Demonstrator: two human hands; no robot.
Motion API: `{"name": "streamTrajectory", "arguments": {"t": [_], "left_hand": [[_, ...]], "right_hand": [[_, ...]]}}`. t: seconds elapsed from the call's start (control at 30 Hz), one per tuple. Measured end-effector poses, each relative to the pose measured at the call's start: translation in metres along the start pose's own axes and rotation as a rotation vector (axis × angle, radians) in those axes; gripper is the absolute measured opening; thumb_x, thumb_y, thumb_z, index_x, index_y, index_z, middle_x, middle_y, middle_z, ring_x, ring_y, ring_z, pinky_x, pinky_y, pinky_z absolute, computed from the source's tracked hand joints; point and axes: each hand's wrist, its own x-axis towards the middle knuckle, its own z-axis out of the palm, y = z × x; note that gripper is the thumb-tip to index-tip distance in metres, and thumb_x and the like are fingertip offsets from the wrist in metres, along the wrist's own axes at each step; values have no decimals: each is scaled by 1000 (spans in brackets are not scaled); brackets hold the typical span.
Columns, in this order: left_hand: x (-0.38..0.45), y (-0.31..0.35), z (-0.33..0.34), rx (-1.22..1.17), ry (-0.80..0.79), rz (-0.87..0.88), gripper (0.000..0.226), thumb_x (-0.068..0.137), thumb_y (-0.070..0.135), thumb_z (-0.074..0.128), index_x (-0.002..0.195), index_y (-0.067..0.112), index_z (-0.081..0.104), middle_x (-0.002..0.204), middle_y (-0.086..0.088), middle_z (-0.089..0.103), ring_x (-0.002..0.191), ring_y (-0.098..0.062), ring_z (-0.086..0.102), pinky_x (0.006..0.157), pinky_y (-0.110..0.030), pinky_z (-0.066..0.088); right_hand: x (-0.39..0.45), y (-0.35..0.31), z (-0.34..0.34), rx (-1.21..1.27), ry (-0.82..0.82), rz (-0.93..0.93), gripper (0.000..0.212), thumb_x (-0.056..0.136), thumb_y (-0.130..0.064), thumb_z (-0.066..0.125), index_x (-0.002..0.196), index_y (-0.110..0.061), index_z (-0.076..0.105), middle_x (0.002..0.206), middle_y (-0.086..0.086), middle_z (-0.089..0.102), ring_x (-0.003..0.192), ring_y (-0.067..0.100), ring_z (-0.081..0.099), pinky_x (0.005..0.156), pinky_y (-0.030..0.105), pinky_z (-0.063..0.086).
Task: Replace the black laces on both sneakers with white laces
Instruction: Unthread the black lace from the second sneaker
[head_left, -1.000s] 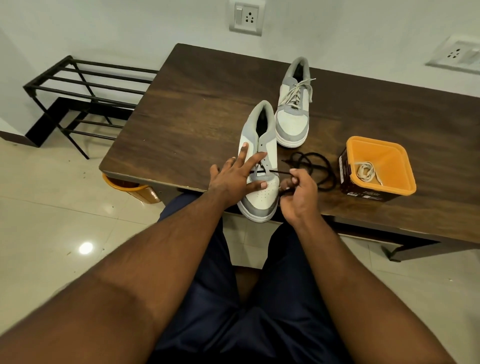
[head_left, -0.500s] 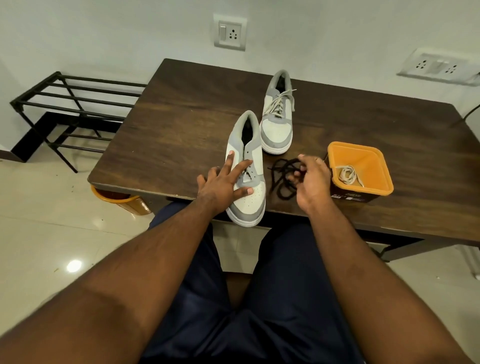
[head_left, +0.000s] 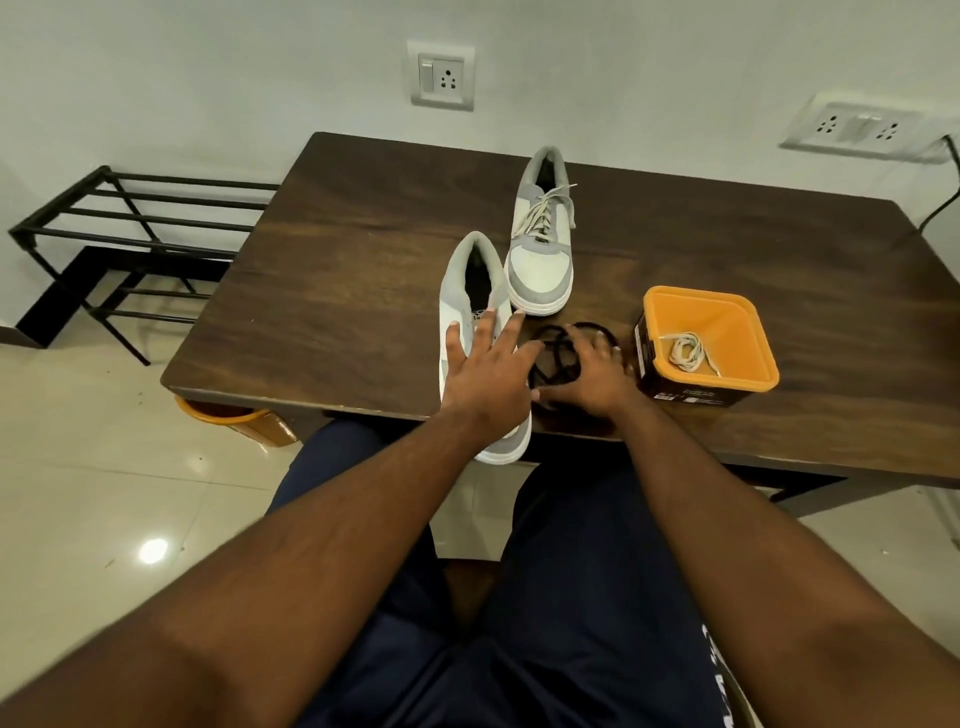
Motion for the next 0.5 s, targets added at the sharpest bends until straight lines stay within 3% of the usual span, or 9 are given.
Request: {"name": "streamTrajectory", "arguments": {"t": [0.07,0.13,0.3,0.4,0.5], "left_hand": [[3,2,2,-14,-14,-10,51,91,28,52,141,29,41,163,-1,8,150,-29,-8,114,-60,-8],[5,1,6,-40,2,-16,46,91,26,49,137,28,47,163,-1,11,150,-29,-8,114,-60,-7],[-1,-2,16,-99,48,-45,40,91,27,45,130,27,52,162,-1,13,150,-24,-6,114,-60,1],[-7,-7,15,-49,80,-68,42,93,39,44,133,26,49,162,-2,14,151,-20,1,113,-61,3],[-15,-15,11,-39,163,-47,51,94,53,44,138,28,45,162,-2,17,149,-20,10,113,-59,5]], "right_hand": [[0,0,-2,-151,-83,-20,113,63,-68,74,150,-43,6,161,8,5,146,38,6,116,54,15],[-2,-3,0,-288,-50,-66,94,71,-65,69,148,-41,21,155,8,21,139,40,23,110,53,26],[-7,-11,14,-325,70,-270,32,92,-25,56,123,-19,59,126,10,54,113,33,55,93,41,47],[-17,-14,11,-304,115,-276,29,93,-10,48,117,-14,64,118,13,62,107,33,61,91,38,48],[-19,-14,-11,-220,173,-163,32,90,-5,49,117,-13,66,117,15,65,108,36,61,92,37,47]]}}
